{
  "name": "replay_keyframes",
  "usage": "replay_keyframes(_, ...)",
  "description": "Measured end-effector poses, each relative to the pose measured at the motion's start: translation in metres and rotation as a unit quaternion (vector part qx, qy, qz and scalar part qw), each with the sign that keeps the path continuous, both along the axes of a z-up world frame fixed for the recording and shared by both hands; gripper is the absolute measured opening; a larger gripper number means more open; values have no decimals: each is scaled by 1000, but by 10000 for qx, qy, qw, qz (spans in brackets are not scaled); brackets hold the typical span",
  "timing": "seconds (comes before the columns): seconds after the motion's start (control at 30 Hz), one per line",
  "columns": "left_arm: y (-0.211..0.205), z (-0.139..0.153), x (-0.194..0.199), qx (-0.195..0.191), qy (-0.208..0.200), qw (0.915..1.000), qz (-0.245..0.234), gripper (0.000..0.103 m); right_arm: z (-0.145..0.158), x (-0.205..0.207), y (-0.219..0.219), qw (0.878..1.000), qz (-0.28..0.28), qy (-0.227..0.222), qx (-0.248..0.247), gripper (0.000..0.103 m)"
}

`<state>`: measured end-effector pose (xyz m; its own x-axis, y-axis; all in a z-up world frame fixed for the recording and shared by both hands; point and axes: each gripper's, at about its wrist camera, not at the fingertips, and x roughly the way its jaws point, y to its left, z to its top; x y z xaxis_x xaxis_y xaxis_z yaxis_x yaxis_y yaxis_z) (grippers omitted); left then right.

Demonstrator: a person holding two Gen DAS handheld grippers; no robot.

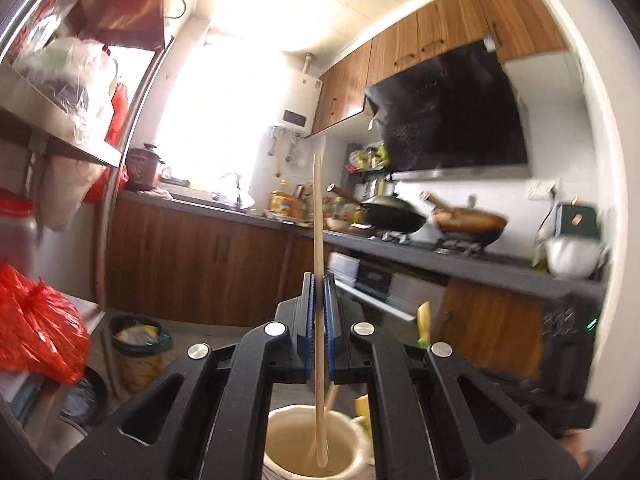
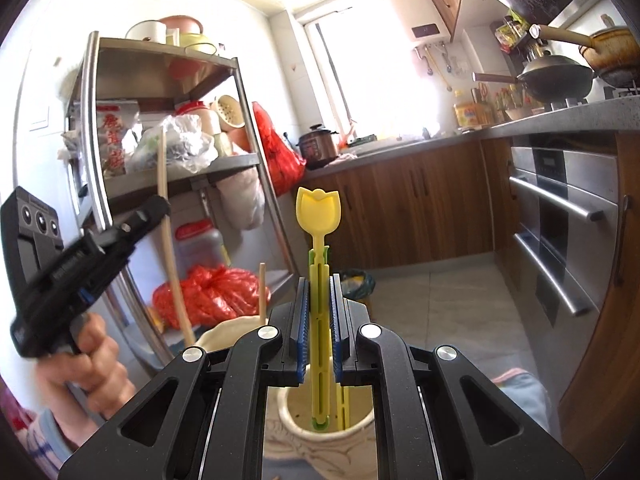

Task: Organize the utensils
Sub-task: 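Lift and drop the chopstick and spoon into the ceramic holder cups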

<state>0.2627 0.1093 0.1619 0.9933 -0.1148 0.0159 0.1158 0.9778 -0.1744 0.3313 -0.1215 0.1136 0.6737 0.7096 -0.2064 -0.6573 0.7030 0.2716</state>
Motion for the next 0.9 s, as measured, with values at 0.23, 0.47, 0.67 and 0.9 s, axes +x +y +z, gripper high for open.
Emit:
replay_keyframes(0.23, -1, -25, 17, -54, 486, 9988, 1, 4, -16, 4, 12, 9998, 2, 44, -213, 11)
replay_keyframes(0.47, -6, -37, 15, 78, 871, 9962, 2, 4, -28, -4, 18, 9987, 32, 115, -504, 11)
replay_keyframes(0.67, -6, -44, 16, 159, 1247, 9920, 69, 4, -37, -6, 22, 9965, 30, 290, -785, 11)
replay_keyframes(0.9, -9, -50, 27, 369, 1745, 9839, 143, 4, -44, -3, 30, 9928, 22, 451, -1108, 11)
